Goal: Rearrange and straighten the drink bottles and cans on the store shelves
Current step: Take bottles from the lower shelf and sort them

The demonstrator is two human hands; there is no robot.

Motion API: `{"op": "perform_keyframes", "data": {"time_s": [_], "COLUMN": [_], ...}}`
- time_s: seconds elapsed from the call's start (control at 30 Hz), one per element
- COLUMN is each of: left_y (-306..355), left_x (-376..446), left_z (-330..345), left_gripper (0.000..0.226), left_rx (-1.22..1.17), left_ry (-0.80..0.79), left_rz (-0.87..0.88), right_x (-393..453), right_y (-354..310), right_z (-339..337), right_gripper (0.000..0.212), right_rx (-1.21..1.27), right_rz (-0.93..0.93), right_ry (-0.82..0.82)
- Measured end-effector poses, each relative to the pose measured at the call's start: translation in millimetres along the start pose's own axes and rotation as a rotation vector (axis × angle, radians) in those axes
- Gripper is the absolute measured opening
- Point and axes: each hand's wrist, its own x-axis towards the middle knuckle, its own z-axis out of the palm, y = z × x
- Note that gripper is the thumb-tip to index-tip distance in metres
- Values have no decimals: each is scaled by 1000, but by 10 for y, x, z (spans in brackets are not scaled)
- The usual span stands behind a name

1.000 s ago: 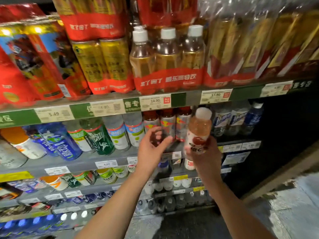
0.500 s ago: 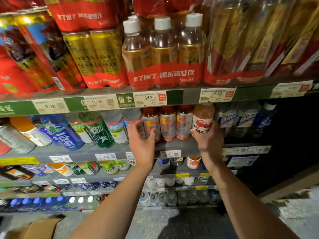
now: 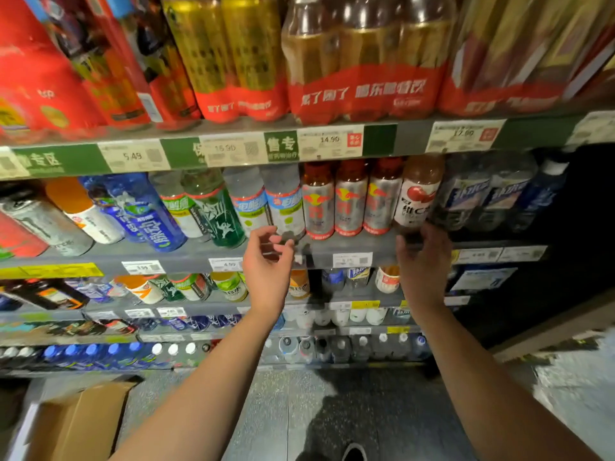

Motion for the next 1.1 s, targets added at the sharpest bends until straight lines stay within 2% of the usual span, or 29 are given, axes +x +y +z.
{"op": "perform_keyframes", "data": {"time_s": [0.07,0.17,0.3,0.43,0.57,0.67,0.87,1.0,1.1], "left_y": [-129,-382,-789,-1220,-1564,-1823,-2114,-2132,-2104], "left_x": [-108,-282,-436,-479,-379,-241,15,71,76], "left_z": [-138,-312,-369,-288,-14,222,565,676,678], "left_gripper": [26,28,26,35,47,62,84,69,63], "left_rx": [-14,-4,76,138,183,244,333,340,348], "left_ry": [-36,-105,-199,-267,-245,-191,-43,4,27], "left_rz": [-29,-53,-52,-146,-248,-278,-240,-291,-291], "right_x": [-275,-679,-1129,-1320,-1280,-1191,-1075,-1072,-1012], "right_y": [-89,-49,154,329,479,580,759,659,594], "right_z": [11,147,438,744,1100,1362,1866,2107,2262], "right_gripper": [34,26,29,29,28,25,71,82,81], "right_rx": [7,58,77,41,35,47,21,35,-20], "right_rz": [-17,65,203,260,312,261,232,334,430], "right_ry": [25,-49,-134,-193,-270,-212,-182,-132,-72]}}
